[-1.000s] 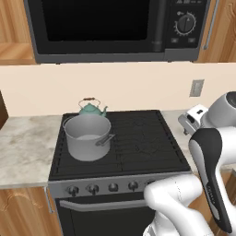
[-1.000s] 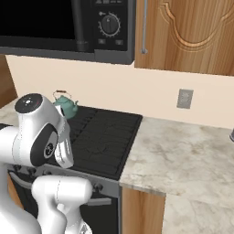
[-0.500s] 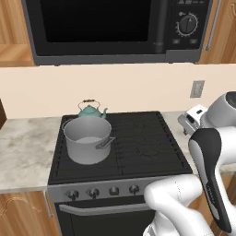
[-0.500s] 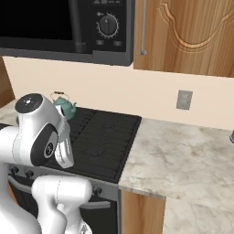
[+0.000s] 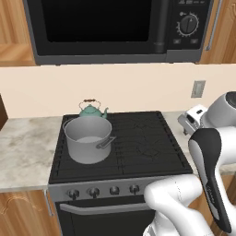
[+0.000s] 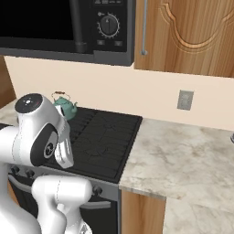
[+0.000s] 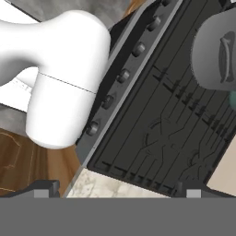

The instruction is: Pick the kettle from the cabinet and place it on a stove burner. Then pick the pot from the counter and place it on another stove burner. Finally, turn both burners on.

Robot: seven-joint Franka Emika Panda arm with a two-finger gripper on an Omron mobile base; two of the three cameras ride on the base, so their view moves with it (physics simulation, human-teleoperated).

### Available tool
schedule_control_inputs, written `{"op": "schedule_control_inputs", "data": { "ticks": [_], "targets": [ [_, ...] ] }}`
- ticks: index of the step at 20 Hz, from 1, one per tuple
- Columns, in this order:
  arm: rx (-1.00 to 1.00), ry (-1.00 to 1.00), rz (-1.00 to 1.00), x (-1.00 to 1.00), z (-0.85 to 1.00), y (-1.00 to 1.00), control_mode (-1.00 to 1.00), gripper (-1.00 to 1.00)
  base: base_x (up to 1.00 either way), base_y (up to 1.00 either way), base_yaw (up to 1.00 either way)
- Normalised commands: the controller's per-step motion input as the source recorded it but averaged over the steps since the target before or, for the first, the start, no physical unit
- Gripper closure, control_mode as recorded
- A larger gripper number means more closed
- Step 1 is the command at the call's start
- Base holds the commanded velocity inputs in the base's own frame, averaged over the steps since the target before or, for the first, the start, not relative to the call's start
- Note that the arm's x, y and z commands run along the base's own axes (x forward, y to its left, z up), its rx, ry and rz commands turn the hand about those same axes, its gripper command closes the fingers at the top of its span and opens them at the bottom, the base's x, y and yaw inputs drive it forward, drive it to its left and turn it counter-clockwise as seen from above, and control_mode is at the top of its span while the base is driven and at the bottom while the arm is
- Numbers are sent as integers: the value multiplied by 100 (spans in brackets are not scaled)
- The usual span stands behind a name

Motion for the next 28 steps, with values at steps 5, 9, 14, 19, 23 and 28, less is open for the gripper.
{"op": "schedule_control_inputs", "data": {
  "ticks": [5, 9, 14, 19, 23, 28],
  "targets": [
    [0, 0, 0, 0, -1, 1, -100, -100, 0, 2, 1],
    [0, 0, 0, 0, 0, 0, -100, -100, 0, 0, 0],
    [-1, -3, 0, -12, 0, 18, -100, -100, 0, 0, 0],
    [-6, -2, 1, -10, 0, 42, -100, -100, 0, 0, 0],
    [-8, -1, 0, 0, 11, 43, -100, -100, 0, 0, 0],
    [-10, 0, 0, 0, 14, 38, -100, -100, 0, 0, 0]
  ]
}}
